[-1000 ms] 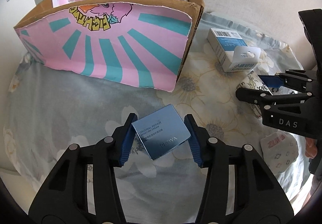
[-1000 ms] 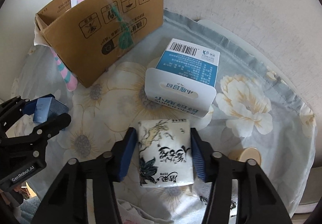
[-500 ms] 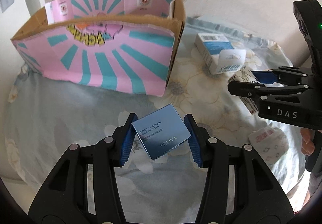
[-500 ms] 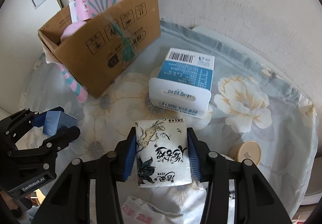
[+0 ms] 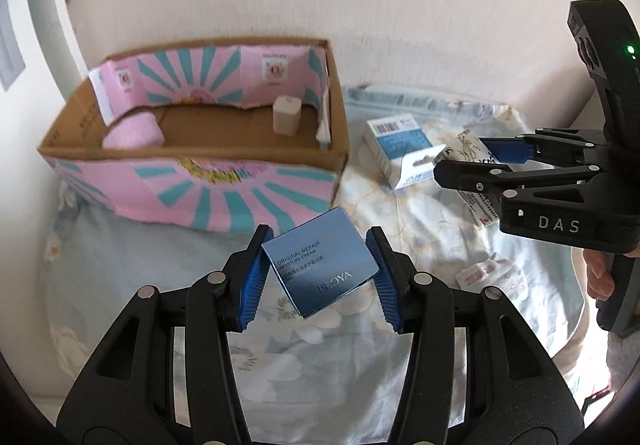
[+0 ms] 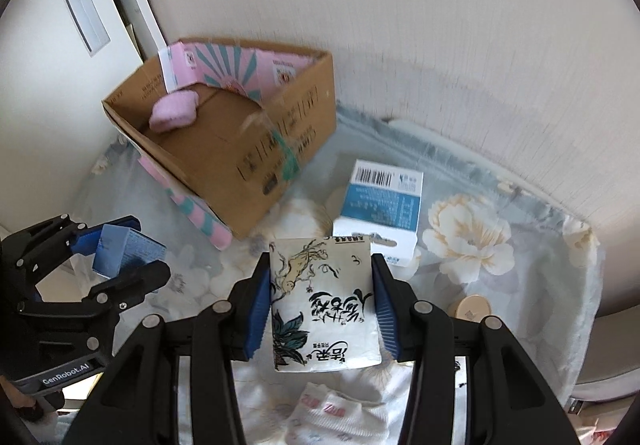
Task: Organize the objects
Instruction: 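Carry the blue box and tissue pack into the cardboard box and release both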
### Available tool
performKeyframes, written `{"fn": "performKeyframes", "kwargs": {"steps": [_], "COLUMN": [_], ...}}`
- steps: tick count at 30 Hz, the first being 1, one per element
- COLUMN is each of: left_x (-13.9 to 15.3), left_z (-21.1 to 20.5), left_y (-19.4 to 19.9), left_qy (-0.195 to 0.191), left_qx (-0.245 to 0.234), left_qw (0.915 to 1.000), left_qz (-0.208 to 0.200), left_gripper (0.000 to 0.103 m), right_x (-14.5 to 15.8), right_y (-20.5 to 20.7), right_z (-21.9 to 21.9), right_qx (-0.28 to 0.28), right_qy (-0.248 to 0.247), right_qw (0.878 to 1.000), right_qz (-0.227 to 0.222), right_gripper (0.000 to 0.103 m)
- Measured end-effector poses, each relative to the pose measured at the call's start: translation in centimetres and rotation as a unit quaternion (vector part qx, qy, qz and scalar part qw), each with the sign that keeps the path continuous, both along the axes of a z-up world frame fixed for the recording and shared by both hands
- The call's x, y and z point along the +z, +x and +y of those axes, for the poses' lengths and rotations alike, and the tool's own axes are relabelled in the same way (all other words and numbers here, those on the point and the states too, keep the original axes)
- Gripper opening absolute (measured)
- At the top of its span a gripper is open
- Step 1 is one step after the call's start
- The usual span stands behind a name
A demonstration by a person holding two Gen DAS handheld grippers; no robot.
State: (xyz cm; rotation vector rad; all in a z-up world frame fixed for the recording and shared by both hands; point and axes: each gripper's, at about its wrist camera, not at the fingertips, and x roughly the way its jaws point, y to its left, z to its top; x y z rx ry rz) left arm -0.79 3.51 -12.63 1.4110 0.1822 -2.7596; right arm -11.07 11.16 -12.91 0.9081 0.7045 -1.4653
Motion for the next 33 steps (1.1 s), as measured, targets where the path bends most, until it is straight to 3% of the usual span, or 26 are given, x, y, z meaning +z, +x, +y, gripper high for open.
{"fn": "performKeyframes", "kwargs": {"steps": [10, 20, 27, 33], "left_x": [4.6, 8.3, 8.5, 6.6], "left_z": [-3.8, -9.5, -14.9, -18.8], "left_y": [-1.5, -4.9, -8.2, -11.1], "left_qy": [-0.013, -0.029, -0.02, -0.024], "left_qx": [-0.014, -0.026, -0.023, -0.022], "left_qw": [0.9996, 0.9983, 0.9988, 0.9991], "left_qz": [0.019, 0.043, 0.039, 0.026], "left_gripper": [0.045, 0.045, 0.045, 0.045], "right_x": [4.4, 8.9, 9.7, 8.1], "right_y": [0.7, 2.0, 4.1, 6.2], "right_z": [-1.3, -5.8, -10.8, -15.1], "right_qx": [-0.023, -0.045, -0.039, -0.03], "right_qy": [-0.024, -0.06, -0.066, -0.051], "right_qw": [0.999, 0.997, 0.997, 0.998], "right_qz": [0.008, 0.01, 0.007, -0.002], "right_gripper": [0.043, 0.043, 0.043, 0.043]}}
